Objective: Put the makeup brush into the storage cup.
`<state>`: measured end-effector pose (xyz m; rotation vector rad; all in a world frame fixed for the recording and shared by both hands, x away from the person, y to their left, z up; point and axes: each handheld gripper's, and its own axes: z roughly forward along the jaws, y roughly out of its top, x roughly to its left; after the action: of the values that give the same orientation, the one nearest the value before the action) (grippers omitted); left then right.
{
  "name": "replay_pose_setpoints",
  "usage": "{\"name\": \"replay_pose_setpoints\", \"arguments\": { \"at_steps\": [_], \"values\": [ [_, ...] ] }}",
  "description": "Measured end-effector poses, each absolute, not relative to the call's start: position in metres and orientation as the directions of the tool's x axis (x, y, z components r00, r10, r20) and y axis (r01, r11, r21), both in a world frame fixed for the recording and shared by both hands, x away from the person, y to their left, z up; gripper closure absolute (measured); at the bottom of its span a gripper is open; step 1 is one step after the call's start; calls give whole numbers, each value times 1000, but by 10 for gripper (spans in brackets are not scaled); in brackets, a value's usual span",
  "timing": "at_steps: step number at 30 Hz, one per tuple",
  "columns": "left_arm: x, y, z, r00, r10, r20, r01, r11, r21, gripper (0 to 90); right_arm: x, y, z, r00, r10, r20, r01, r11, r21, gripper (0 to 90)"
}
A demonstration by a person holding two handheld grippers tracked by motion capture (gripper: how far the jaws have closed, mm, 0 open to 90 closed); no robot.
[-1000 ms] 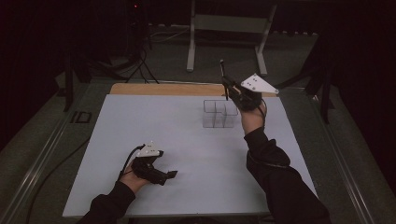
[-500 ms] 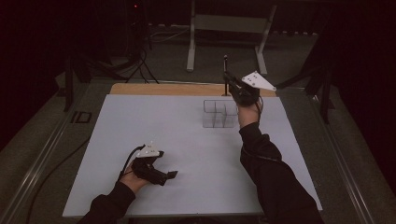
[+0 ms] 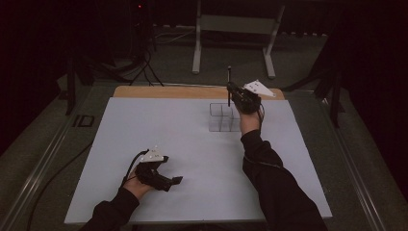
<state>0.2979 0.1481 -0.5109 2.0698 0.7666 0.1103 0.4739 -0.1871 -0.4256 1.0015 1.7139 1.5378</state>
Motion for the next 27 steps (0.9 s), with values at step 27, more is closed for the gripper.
{"name": "replay_pose_setpoints", "arguments": {
  "at_steps": [27],
  "values": [
    [299, 148, -512, 801, 556, -222, 495, -407, 768, 16, 474, -177, -468, -368, 919, 140, 411, 26, 911, 841]
  ]
}}
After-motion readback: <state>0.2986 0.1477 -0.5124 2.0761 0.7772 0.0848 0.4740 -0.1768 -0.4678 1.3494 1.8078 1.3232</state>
